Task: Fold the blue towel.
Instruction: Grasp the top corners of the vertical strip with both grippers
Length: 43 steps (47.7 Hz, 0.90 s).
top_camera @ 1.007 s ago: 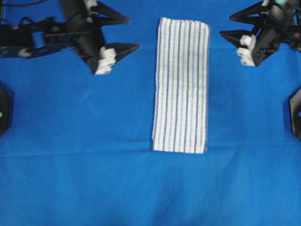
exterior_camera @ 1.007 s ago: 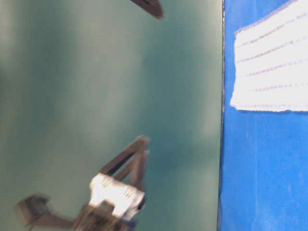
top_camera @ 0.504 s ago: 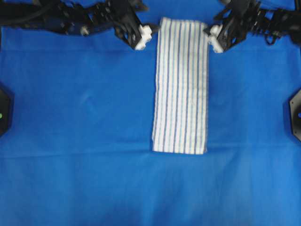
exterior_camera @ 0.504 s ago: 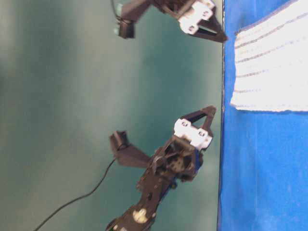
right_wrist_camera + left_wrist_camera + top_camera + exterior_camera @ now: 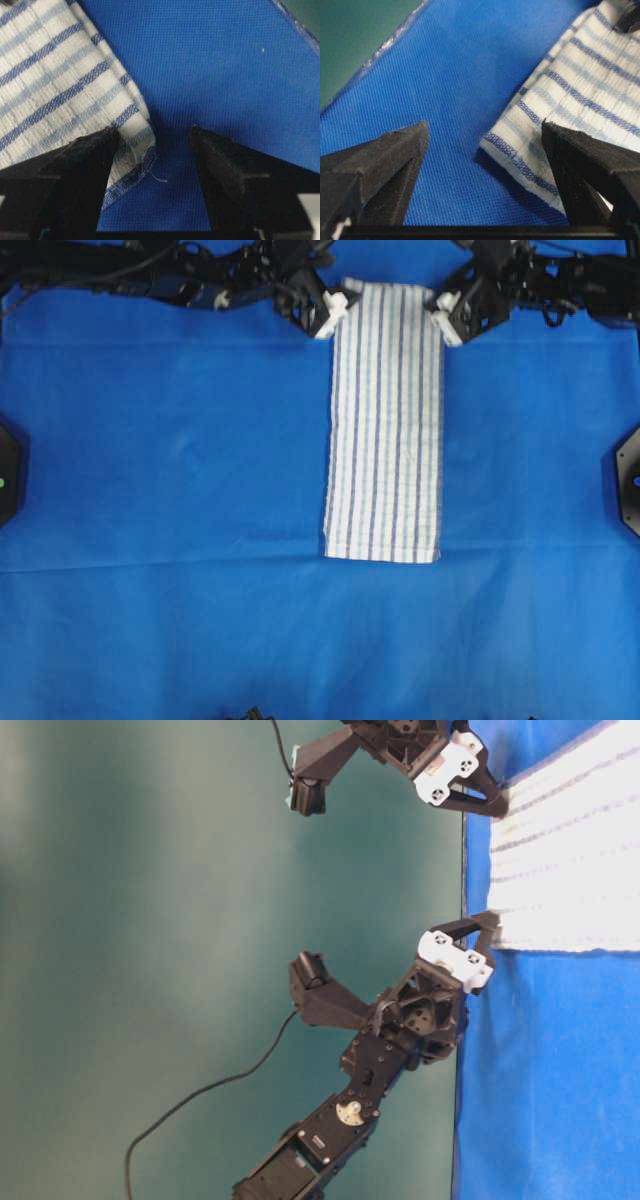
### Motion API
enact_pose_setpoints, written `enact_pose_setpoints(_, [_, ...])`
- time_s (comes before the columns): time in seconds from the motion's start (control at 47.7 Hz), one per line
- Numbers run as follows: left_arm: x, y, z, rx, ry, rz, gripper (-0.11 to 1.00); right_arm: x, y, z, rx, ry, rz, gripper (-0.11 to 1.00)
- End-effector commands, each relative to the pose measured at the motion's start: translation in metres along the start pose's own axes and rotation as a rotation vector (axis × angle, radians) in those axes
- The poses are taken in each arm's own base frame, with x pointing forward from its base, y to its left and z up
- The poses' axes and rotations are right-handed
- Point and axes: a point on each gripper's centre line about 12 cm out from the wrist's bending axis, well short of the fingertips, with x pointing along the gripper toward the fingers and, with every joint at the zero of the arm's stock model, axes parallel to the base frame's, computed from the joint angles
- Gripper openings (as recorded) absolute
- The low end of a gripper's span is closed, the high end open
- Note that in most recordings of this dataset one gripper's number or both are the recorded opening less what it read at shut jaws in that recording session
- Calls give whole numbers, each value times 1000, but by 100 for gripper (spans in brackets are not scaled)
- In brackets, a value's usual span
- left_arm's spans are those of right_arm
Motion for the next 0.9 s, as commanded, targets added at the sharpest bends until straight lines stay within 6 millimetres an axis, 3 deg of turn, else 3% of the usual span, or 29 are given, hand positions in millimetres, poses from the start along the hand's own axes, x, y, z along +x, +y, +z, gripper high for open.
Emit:
enact_pose_setpoints(0.0, [-4,0,18,-6,-35,0,87,-1,-1,6,-2,-19,1,63])
enact_pose_setpoints(0.084, [-4,0,14,-4,-3,0,80,-1,4,4,-12,-11,7,61])
enact_pose_setpoints(0.168, [-4,-1,9,-3,25,0,62,-1,11,1,-28,-4,21,53])
enact_pose_setpoints(0.336, [-5,-4,9,6,25,-7,16,-1,22,0,-51,-3,40,11])
enact_pose_setpoints(0.399, [-5,-8,9,9,25,-12,4,-1,22,0,-49,-1,40,9])
enact_pose_setpoints(0.608, [-7,-9,10,14,33,-15,3,-2,22,4,-48,-11,39,9])
enact_pose_setpoints(0.881, [-24,-8,35,17,-15,-14,3,-24,19,18,-44,-38,11,9])
